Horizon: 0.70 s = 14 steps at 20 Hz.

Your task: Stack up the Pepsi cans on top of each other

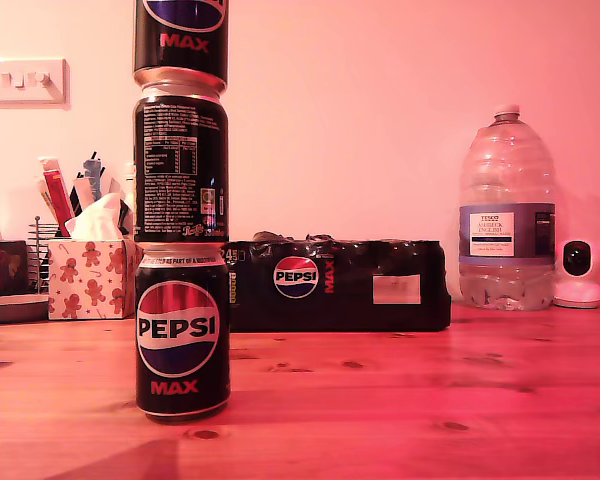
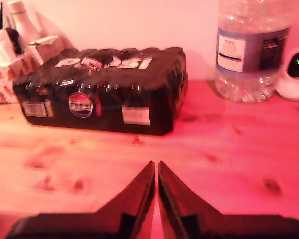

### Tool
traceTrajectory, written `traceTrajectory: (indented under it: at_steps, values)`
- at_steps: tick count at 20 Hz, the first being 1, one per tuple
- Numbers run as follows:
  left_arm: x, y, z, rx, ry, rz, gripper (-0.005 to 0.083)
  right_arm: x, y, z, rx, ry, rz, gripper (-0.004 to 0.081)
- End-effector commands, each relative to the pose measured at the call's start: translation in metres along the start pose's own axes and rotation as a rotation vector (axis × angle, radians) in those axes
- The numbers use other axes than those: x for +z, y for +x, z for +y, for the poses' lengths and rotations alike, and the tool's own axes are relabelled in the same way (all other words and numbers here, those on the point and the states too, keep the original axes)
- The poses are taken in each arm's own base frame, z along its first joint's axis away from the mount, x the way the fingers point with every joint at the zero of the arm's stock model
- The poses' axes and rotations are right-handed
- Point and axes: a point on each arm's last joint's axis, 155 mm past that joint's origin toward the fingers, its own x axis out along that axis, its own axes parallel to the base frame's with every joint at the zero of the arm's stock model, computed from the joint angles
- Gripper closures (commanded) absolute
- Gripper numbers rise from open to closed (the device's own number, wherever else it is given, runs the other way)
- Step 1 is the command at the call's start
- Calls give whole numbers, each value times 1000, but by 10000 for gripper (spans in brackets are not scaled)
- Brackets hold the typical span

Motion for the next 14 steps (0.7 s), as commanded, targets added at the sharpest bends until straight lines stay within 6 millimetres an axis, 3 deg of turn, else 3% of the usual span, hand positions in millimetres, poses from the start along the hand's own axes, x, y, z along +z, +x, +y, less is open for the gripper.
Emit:
traceTrajectory:
  at_steps: [1, 4, 8, 14]
  values:
    - [-4, 1, 2, 4, -3, -1, 796, 1, -10, -1, -15, 25, -43, 783]
    - [-3, 1, 2, 4, -3, -1, 795, 2, -30, -2, -34, 28, -81, 783]
    - [-8, 1, 2, 6, -22, 18, 795, -1, -40, 1, -27, 91, -91, 783]
    - [-36, -1, 6, 23, -21, 130, 795, -39, -39, -1, -39, 113, 59, 783]
